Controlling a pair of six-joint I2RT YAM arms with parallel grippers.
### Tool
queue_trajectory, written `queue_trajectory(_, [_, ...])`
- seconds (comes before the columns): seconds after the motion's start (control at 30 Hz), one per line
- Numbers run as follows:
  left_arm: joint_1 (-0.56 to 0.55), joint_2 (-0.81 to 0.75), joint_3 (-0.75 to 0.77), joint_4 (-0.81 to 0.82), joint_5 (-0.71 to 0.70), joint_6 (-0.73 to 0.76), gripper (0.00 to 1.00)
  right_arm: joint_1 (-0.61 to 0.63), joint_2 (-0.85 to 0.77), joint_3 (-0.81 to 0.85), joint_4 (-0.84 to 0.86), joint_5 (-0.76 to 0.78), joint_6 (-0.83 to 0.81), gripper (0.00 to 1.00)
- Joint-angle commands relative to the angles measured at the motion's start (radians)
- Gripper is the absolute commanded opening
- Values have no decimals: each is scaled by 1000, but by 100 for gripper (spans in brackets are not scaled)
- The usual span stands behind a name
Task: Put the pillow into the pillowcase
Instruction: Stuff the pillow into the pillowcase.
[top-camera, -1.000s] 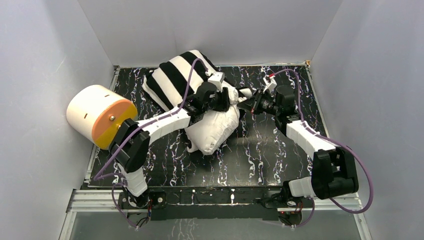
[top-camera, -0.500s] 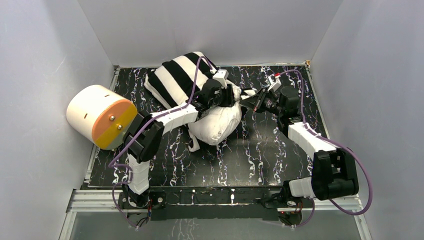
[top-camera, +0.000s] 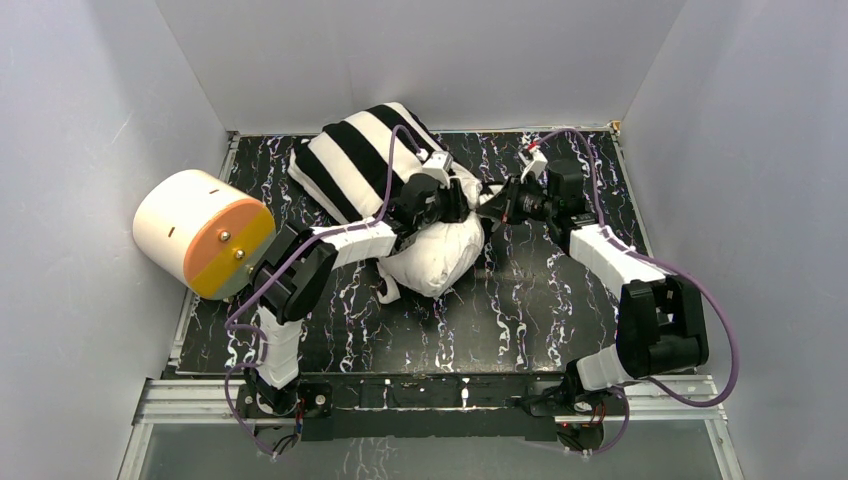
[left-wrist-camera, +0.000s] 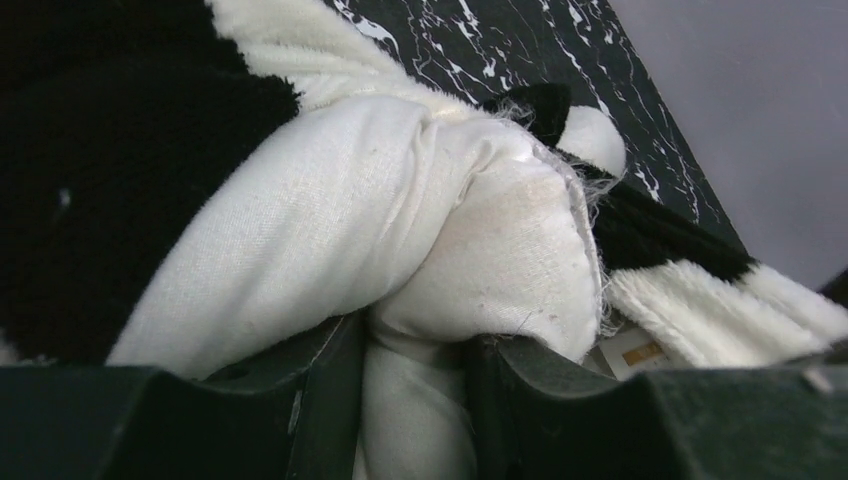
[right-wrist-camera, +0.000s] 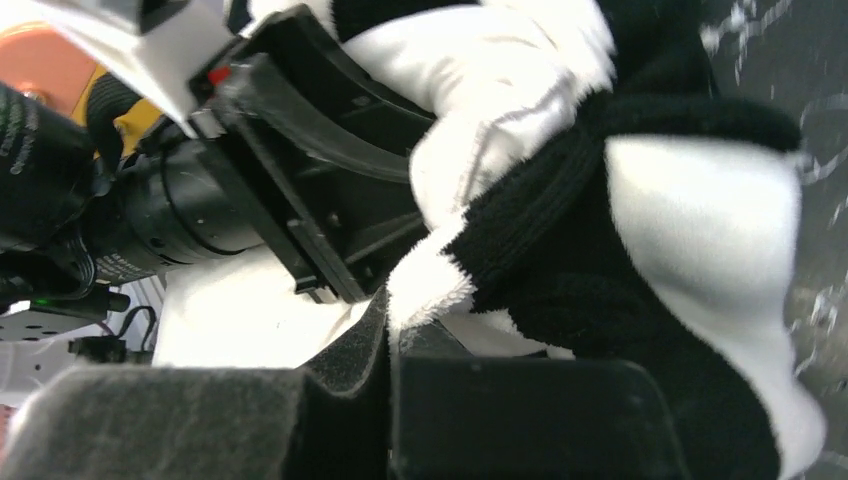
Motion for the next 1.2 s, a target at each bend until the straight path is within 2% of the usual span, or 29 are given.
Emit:
queue_trajectory(0.0, [54,174,-231,-315,-58,-7,36,-1,-100,-41,1,-3,105,0])
queue_trajectory(0.13, [55,187,-279,-261,-10,-40,35,-10,-131,-165,-72,143,43,9])
queue_trajectory(0.27, [55,188,-305,-234,-8,-53,34,-22,-87,-174,-95,145,-8,13])
queue_trajectory(0.5, [55,163,-332,-214,-11,-56,36,-23,-92,-50,-249,223,-103,35])
queue_trajectory(0.63, [55,165,-326,-208,-8,-59,36,-23,-119,31,-331,303,-152,42])
queue_trajectory(0.73, [55,167,-324,-208,-8,-62,37,-22,-114,55,-323,307,-168,46])
queue_trajectory(0.87, [52,150,-340,-198,-8,-72,37,-17,-76,70,-286,237,-159,48])
queue_trajectory(1.17, [48,146,-343,-194,-8,-72,37,9,80,132,-249,285,-174,48])
